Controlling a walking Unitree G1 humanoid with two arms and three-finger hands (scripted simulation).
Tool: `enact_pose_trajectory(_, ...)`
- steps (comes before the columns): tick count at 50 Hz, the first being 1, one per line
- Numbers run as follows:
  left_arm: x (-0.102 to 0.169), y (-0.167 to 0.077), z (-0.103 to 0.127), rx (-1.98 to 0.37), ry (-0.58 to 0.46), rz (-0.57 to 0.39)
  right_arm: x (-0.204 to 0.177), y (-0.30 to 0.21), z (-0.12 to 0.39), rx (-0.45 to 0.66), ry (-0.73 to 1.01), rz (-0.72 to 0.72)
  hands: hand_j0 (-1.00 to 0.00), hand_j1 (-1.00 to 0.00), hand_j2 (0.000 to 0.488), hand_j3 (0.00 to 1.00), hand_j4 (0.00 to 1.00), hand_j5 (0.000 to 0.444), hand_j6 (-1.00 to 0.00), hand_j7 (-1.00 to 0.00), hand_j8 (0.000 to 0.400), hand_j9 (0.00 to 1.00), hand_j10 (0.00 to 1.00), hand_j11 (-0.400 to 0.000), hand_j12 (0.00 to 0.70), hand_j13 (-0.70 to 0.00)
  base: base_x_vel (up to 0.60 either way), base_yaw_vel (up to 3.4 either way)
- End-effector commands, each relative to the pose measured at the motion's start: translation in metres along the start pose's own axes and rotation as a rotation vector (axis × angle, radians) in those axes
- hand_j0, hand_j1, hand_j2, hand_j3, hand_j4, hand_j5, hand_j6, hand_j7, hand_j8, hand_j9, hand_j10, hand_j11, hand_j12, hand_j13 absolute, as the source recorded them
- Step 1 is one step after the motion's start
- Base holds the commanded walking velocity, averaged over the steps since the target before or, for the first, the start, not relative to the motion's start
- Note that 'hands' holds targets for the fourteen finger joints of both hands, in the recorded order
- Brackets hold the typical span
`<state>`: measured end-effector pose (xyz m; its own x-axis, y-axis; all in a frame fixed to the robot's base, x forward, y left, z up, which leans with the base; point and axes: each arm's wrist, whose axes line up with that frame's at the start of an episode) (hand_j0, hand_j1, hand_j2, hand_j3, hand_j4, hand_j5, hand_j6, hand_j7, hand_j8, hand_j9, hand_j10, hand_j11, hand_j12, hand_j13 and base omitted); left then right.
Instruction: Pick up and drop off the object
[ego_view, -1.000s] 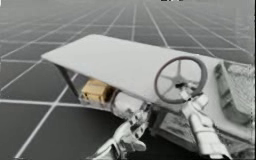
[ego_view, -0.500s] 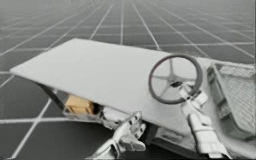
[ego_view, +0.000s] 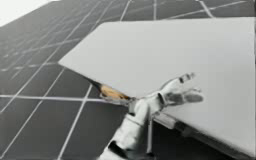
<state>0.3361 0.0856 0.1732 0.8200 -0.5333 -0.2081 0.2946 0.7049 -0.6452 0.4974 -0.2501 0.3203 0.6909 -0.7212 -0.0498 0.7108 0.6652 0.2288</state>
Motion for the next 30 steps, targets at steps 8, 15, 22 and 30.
enact_pose_trajectory(8,0.068,-0.065,-0.031,0.179,0.109,-0.151,0.112,-0.287,0.115,0.199,-0.145,-0.524,0.00,0.00,0.000,1.00,1.00,0.000,0.00,0.00,0.000,1.00,1.00,-0.400,0.000,-0.700,0.00,-0.33)
enact_pose_trajectory(15,0.057,-0.058,-0.035,0.160,0.102,-0.102,0.109,-0.255,0.115,0.180,-0.130,-0.470,0.00,0.00,0.000,1.00,1.00,0.000,0.00,0.00,0.000,1.00,1.00,-0.400,0.000,-0.700,0.00,-0.39)
enact_pose_trajectory(22,0.029,-0.028,-0.006,0.071,0.032,0.022,0.128,-0.208,0.048,0.090,0.059,-0.450,0.00,0.00,0.000,0.00,0.00,0.000,0.00,0.00,0.000,0.93,1.00,-0.400,0.000,-0.700,0.00,-0.15)
enact_pose_trajectory(30,0.047,-0.043,-0.008,0.076,0.041,-0.028,0.131,-0.223,0.048,-0.030,0.076,-0.438,0.00,0.00,0.000,0.00,0.00,0.000,0.00,0.00,0.000,0.00,0.00,0.000,0.000,0.000,0.00,0.00)
